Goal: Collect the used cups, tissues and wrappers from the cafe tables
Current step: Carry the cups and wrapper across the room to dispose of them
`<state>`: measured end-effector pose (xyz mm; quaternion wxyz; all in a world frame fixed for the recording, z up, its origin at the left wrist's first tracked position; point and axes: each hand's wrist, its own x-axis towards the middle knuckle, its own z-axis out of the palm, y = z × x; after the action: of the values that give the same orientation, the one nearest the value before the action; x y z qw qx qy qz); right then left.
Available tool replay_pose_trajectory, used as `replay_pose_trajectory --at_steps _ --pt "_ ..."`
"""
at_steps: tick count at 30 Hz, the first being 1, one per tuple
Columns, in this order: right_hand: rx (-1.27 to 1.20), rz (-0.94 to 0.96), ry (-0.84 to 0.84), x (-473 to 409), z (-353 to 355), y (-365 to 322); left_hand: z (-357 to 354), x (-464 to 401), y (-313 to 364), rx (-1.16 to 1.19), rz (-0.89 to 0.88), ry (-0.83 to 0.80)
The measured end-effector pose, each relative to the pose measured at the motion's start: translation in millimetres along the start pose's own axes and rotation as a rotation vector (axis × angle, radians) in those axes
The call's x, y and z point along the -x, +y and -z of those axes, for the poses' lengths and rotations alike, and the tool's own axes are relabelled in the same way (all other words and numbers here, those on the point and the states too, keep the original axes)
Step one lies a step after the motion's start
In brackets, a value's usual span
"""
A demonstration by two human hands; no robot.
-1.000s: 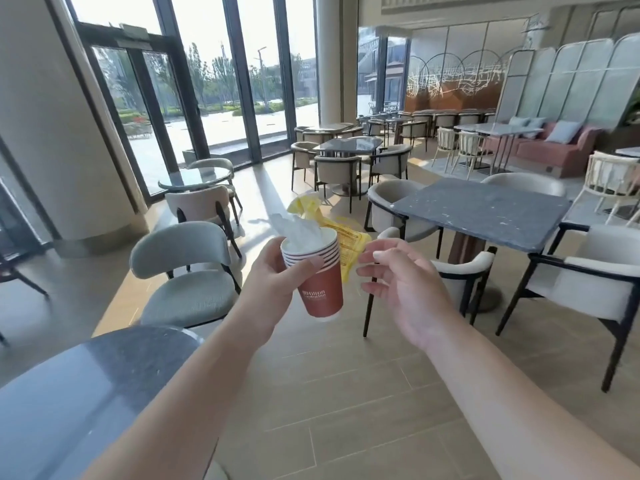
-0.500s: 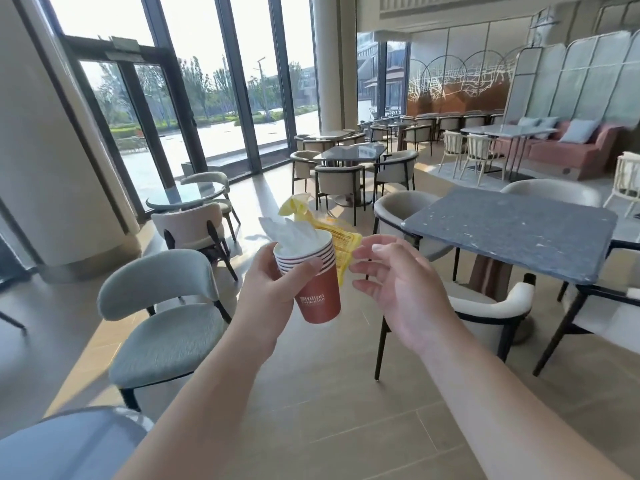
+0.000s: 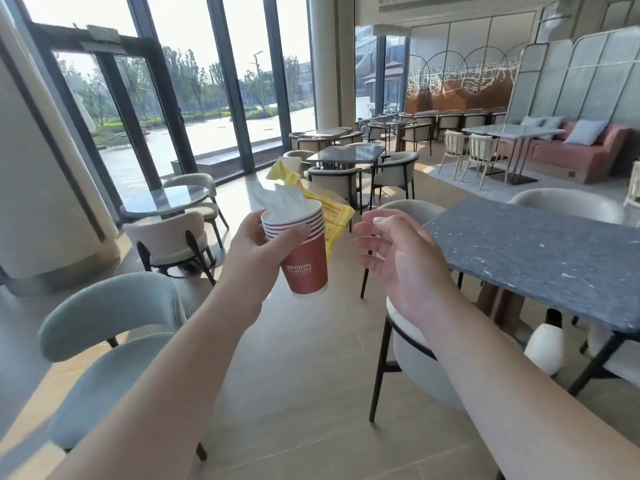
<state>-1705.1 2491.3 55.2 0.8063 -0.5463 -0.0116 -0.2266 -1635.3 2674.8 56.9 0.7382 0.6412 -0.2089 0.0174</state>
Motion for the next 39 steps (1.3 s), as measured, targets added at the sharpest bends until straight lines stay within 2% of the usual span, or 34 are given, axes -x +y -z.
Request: replay_pose_trajectory --at_steps 11,25,39 --pt "0.066 -0.006 0.055 -152 -22 75 35 -158 -84 0.029 0.026 -0.054" --pt "0.082 0.006 0.128 -385 -117 180 149 -416 -159 0.078 0.040 -0.078" --pt "0.058 -0.070 0.108 -603 -123 298 195 -608 -271 0.029 0.121 -0.015"
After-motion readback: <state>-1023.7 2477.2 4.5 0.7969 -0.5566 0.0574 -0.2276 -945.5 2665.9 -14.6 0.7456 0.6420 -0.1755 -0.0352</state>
